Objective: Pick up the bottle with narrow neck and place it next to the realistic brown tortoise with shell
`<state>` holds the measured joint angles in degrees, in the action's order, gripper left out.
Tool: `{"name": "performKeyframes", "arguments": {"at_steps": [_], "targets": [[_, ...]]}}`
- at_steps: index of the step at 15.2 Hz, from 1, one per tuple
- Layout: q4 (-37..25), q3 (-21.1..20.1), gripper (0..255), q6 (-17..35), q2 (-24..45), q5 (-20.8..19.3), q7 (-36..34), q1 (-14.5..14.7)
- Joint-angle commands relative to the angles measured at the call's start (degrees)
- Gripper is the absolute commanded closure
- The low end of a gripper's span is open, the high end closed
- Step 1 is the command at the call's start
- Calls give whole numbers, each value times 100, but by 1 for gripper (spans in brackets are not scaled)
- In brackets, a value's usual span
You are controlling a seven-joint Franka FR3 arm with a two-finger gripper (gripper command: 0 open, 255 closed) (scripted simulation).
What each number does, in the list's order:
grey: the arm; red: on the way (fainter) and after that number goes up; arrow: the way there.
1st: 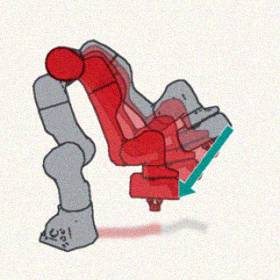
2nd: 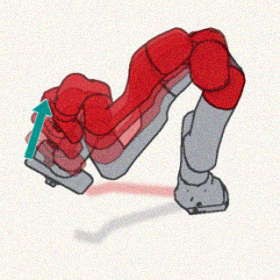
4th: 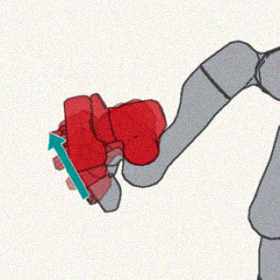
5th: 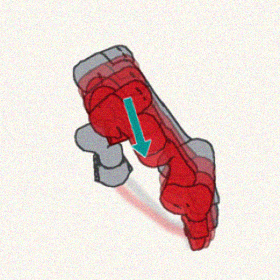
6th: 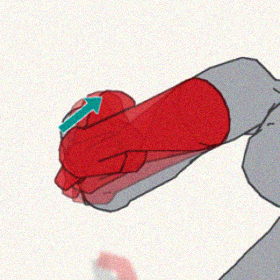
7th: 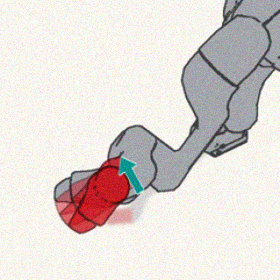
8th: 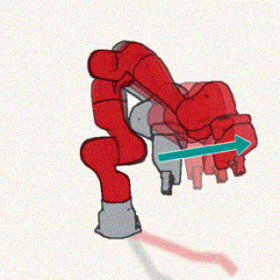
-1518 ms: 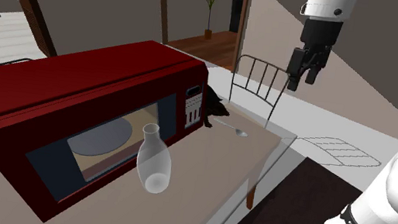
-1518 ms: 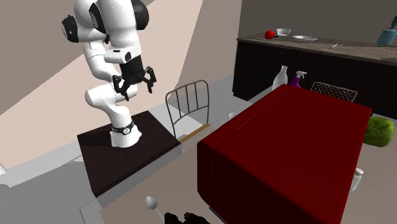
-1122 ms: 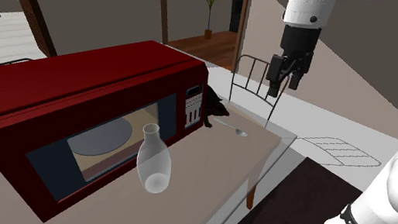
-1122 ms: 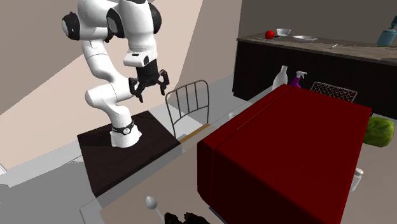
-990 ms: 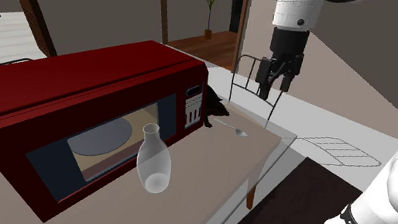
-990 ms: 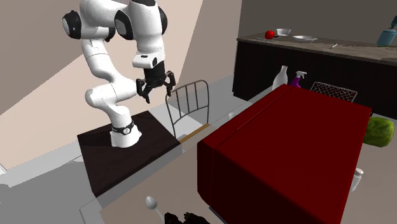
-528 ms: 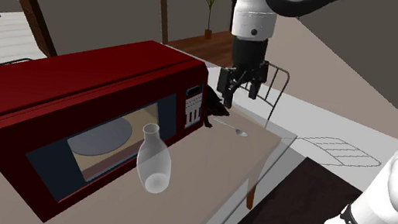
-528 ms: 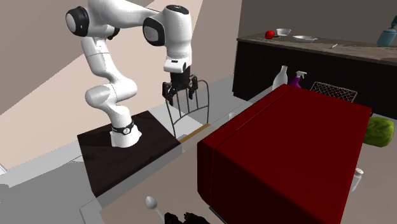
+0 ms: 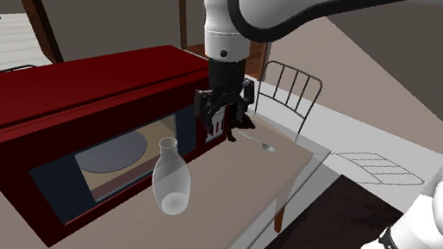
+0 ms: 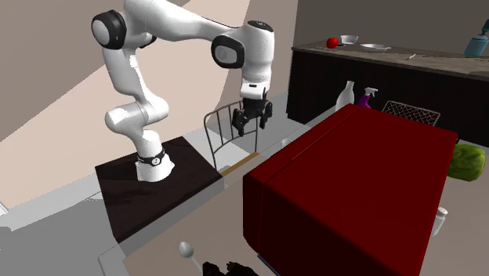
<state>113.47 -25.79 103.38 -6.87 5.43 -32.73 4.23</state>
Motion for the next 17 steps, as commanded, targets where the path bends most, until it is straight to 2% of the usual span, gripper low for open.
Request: {"name": "performKeyframes", "arguments": {"at_steps": [1,5,10,17], "targets": [[-368,-171,0,57,470,-202,-347,77],[-1223,-373,0,44,1462,-706,-972,324],[-2389,-409,0,-159,2618,-1291,-1564,793],[-1860,-378,0,407,2662,-1328,-1595,776]]}}
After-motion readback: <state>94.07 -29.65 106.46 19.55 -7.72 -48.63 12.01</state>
